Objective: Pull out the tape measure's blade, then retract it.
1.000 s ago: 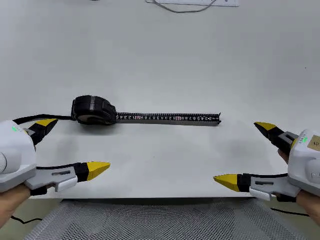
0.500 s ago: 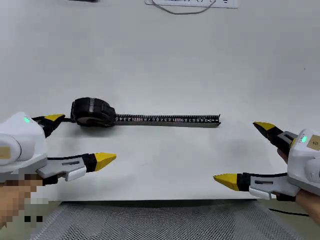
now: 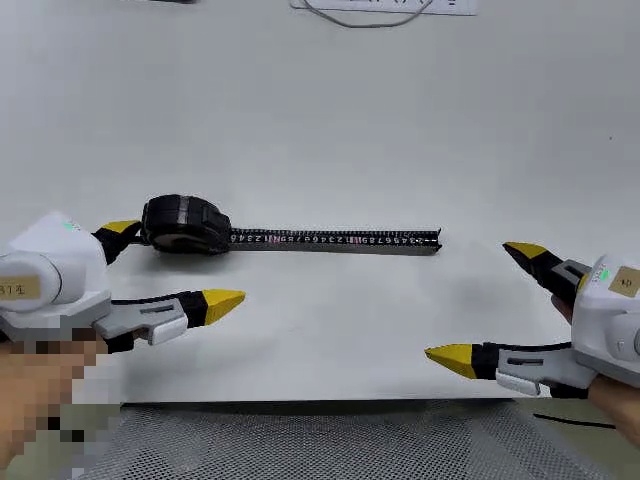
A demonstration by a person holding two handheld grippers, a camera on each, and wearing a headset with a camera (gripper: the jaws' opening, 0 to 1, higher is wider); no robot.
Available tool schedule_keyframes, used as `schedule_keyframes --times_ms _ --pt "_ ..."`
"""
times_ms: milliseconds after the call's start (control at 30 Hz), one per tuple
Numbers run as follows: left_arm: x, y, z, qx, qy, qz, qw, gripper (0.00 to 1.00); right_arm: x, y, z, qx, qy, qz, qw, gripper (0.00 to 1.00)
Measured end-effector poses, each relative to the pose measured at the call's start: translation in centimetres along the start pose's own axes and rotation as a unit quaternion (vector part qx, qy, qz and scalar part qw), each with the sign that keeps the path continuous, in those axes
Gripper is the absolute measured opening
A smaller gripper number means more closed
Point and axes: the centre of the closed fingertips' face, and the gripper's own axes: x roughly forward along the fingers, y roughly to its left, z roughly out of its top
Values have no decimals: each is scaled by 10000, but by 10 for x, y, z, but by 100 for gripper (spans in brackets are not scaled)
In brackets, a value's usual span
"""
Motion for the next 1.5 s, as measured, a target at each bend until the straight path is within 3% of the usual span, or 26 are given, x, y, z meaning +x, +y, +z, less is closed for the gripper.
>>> schedule_keyframes --times_ms 333,467,667,833,1033,1500 --pt "2 1 3 -202 -78 103 9997 93 0 -2 1 0 -6 14 10000 95" --pt "1 1 7 -453 -185 136 9987 93 1 -1 0 17 27 60 10000 93" --pt "5 4 6 -479 -136 381 9980 90 4 -1 -3 -58 110 119 9999 87" --pt "7 6 10 -775 -319 516 9951 89 4 -5 0 -117 157 166 9997 80" --pt "7 10 11 -897 -406 713 9926 86 10 -9 5 -270 218 338 9988 72" --pt "14 20 15 -1228 -636 1112 9841 82 26 -17 8 -571 447 652 9952 64"
